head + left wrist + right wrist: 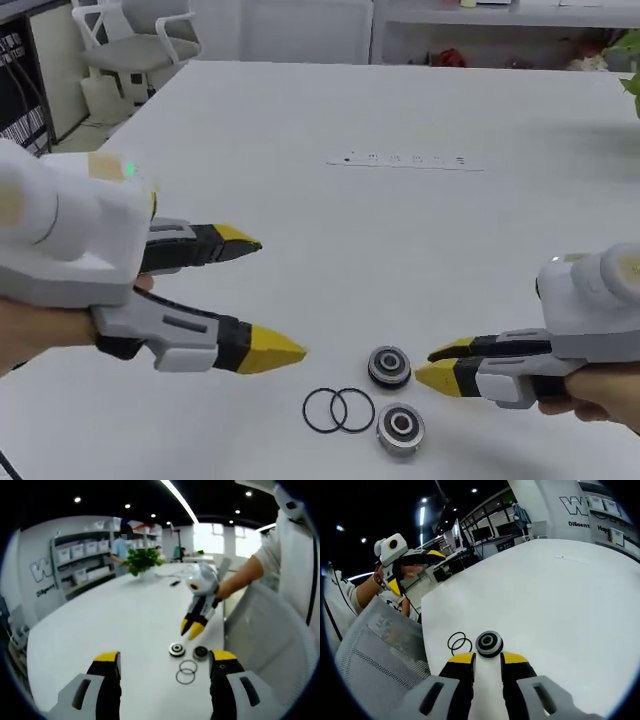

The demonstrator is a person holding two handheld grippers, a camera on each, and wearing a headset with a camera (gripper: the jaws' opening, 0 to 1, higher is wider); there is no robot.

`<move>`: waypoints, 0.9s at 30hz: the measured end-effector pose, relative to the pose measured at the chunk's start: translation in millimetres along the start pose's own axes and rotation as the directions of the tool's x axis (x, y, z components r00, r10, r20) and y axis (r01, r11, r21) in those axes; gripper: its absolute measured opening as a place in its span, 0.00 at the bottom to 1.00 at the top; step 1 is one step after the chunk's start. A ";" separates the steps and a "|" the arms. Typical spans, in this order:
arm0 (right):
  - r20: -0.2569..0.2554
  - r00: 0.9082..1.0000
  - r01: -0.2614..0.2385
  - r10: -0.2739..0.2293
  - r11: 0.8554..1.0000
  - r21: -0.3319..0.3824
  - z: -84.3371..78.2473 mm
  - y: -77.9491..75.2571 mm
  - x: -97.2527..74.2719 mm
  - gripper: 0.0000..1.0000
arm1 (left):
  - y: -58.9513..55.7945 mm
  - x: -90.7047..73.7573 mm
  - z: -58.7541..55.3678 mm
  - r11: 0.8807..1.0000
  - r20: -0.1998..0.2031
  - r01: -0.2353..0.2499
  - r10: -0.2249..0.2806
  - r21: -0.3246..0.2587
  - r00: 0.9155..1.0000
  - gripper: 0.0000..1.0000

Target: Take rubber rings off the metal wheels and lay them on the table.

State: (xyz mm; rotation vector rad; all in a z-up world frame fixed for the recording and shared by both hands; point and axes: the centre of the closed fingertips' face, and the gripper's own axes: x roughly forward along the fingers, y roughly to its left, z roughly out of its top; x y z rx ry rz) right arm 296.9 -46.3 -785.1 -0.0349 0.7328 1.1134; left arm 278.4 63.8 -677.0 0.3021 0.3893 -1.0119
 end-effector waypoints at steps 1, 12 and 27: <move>0.002 1.000 -0.002 0.002 1.000 -0.003 -0.1 -0.3 0.3 0.17 | -0.6 4.4 1.9 1.000 0.001 0.007 -0.007 0.006 1.000 0.73; 0.009 0.999 -0.044 0.044 0.997 -0.061 -2.9 -0.2 10.9 0.22 | -5.0 46.4 10.9 0.998 0.000 0.063 -0.063 0.028 0.998 0.66; 0.023 0.997 -0.067 0.071 0.988 -0.140 -4.6 -3.3 19.0 0.22 | -21.2 91.9 -4.4 0.989 -0.029 0.141 -0.139 0.051 0.990 0.53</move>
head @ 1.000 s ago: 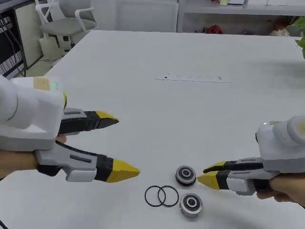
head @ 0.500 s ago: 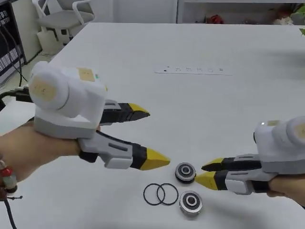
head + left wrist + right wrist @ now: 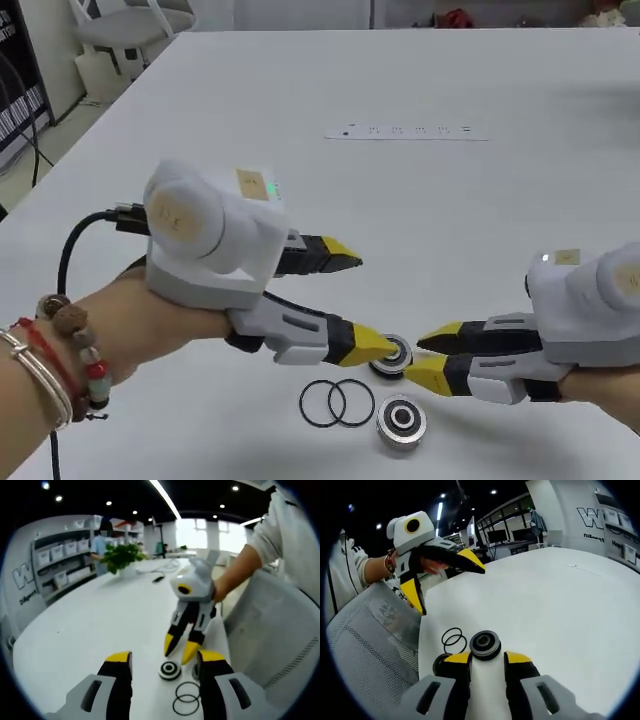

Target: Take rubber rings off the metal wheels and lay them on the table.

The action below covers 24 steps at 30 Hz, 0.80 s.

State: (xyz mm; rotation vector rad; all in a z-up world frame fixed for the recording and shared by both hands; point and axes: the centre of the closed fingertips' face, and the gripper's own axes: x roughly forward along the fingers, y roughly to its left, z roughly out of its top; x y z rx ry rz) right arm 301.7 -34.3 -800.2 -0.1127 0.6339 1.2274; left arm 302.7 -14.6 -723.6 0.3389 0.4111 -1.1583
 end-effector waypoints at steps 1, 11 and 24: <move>0.000 1.000 -0.001 0.001 1.000 -0.002 -0.5 -0.2 0.4 0.22 | 0.1 2.3 -0.9 1.000 0.002 0.000 0.000 -0.008 1.000 0.52; 0.006 1.000 -0.019 0.020 1.000 -0.020 -1.9 3.1 6.1 0.20 | -4.5 26.2 -23.2 1.000 -0.045 0.009 -0.010 -0.018 0.999 0.37; -0.001 1.000 -0.007 0.007 0.999 -0.034 -4.4 2.7 7.2 0.18 | -9.6 42.1 -52.5 1.000 -0.099 0.009 -0.008 0.004 0.995 0.24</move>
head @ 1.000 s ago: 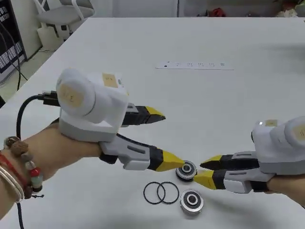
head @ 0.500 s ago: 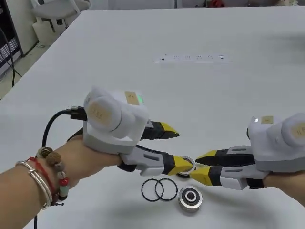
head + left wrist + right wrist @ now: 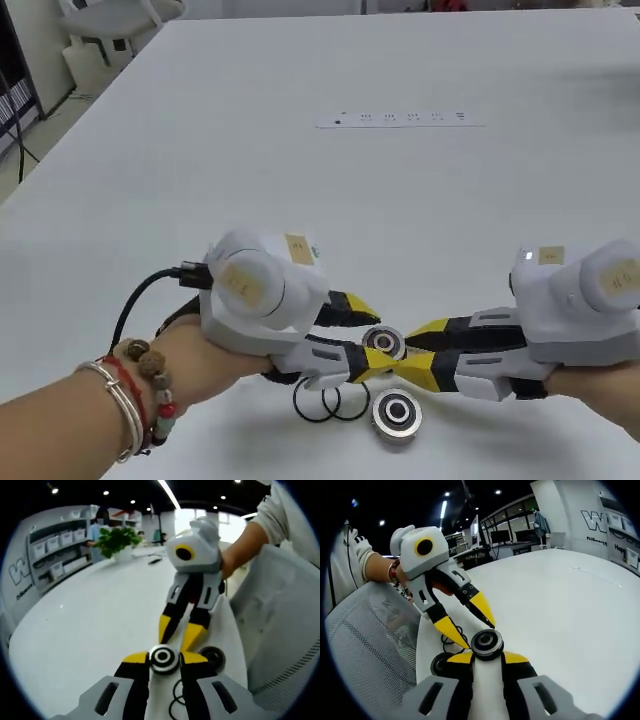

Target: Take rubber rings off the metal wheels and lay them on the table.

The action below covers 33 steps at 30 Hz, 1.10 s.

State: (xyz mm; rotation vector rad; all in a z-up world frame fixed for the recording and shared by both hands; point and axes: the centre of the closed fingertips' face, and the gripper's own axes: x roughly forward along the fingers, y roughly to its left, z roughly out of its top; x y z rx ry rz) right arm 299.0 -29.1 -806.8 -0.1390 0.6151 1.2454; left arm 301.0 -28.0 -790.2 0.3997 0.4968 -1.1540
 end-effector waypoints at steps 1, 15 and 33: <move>-0.003 1.000 0.002 -0.002 1.000 -0.004 -0.4 -0.5 -0.1 0.17 | 0.8 0.1 -1.0 1.000 -0.006 -0.007 0.007 0.009 1.000 0.21; -0.017 1.000 0.019 -0.019 1.000 -0.014 -3.0 -4.4 -1.3 0.03 | 2.5 1.2 -4.5 0.997 0.019 -0.013 0.014 -0.079 1.000 0.14; 0.011 0.999 0.039 -0.044 0.950 0.310 2.7 -8.0 -8.1 0.00 | 3.2 0.7 -3.5 0.999 0.035 -0.022 0.023 -0.029 0.999 0.14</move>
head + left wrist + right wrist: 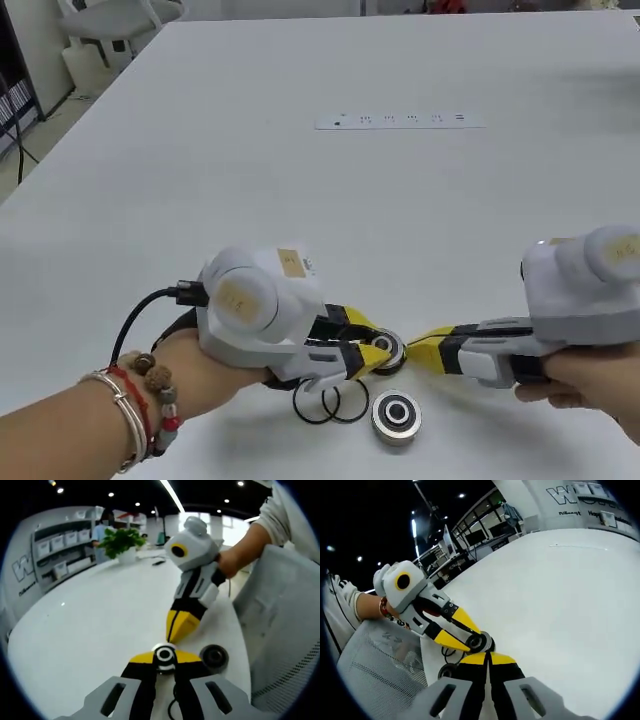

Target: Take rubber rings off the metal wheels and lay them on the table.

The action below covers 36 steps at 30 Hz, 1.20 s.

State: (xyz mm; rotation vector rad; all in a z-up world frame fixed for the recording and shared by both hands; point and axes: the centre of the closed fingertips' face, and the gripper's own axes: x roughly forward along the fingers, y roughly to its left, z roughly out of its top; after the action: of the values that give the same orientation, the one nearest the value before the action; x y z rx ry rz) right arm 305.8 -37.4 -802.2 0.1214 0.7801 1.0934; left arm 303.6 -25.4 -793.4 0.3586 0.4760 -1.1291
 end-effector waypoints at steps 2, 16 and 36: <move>0.010 1.000 -0.006 0.006 1.000 0.023 1.6 1.8 -0.4 0.00 | 0.3 0.3 -0.2 1.000 0.000 0.001 -0.001 0.001 1.000 0.14; 0.020 0.999 -0.032 0.030 0.997 0.067 7.3 15.3 1.8 0.00 | 0.5 1.1 -0.4 1.000 0.001 0.002 -0.002 0.013 1.000 0.13; 0.007 1.000 -0.024 0.025 0.999 -0.026 7.7 12.7 4.1 0.00 | -0.6 0.9 -0.5 1.000 0.011 -0.009 0.009 0.006 1.000 0.14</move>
State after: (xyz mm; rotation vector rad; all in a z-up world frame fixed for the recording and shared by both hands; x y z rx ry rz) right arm 302.0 -25.7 -792.9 0.1132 0.7591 1.1254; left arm 303.2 -26.1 -794.3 0.3593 0.4605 -1.1237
